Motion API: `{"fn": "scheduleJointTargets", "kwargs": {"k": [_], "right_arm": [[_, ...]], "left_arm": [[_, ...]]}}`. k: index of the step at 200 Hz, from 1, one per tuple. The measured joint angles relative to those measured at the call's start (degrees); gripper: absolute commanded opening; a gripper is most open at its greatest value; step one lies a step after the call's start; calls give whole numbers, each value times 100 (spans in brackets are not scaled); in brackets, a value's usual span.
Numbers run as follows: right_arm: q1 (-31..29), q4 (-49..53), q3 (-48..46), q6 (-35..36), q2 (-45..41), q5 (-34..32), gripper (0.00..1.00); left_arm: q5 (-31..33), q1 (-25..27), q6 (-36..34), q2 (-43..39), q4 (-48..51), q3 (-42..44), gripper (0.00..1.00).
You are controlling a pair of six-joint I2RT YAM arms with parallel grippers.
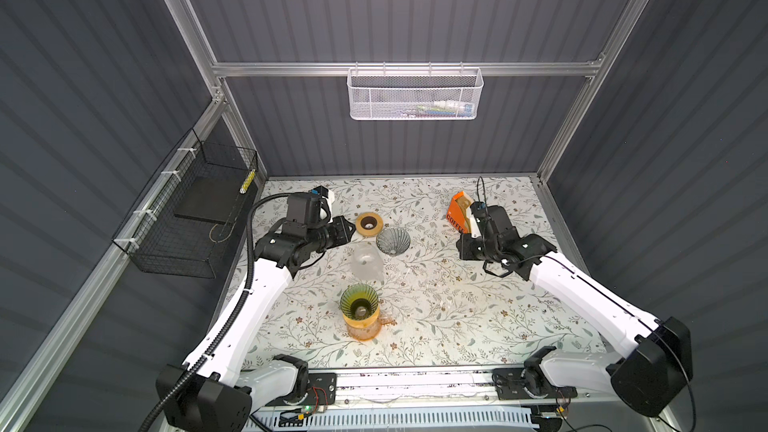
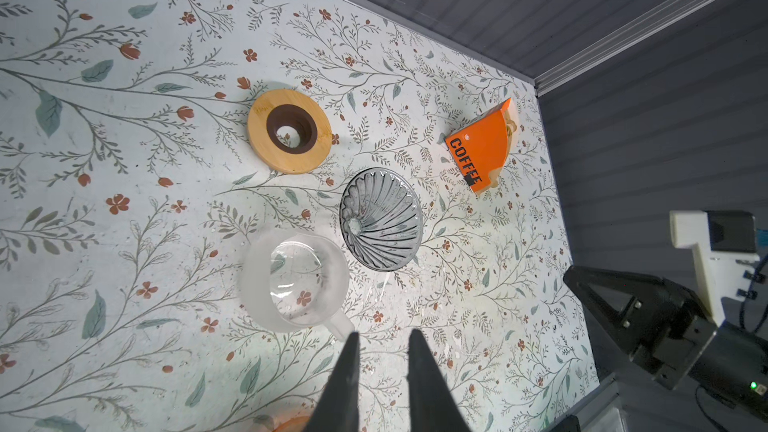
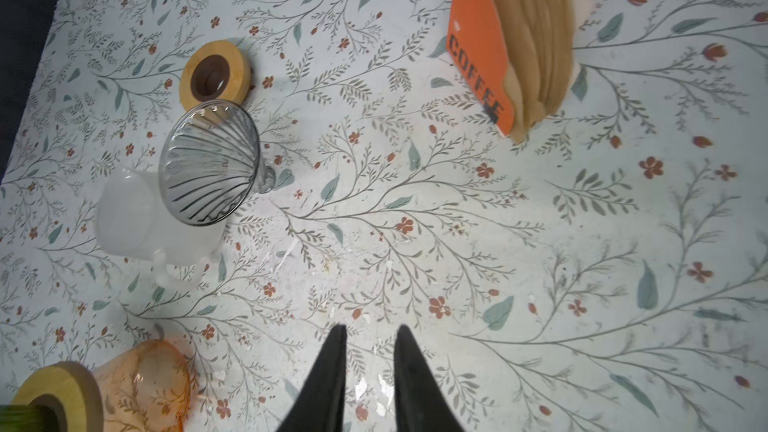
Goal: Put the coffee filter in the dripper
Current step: 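Move the right gripper to the orange COFFEE filter box while the left gripper withdraws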
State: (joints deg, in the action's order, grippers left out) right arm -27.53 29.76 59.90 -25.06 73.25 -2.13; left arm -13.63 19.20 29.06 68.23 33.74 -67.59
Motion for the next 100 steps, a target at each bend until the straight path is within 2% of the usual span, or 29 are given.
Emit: {"fn": "scheduleJointTargets", "kwargs": {"k": [46, 100], "right_arm": [[789, -302, 136, 286, 739, 221, 19], [1303, -393, 798, 509, 1823, 389, 18]], "left_arm": [[-197, 0, -9, 334, -518, 31, 22], [-273, 0, -17, 826, -977, 85, 21]]}}
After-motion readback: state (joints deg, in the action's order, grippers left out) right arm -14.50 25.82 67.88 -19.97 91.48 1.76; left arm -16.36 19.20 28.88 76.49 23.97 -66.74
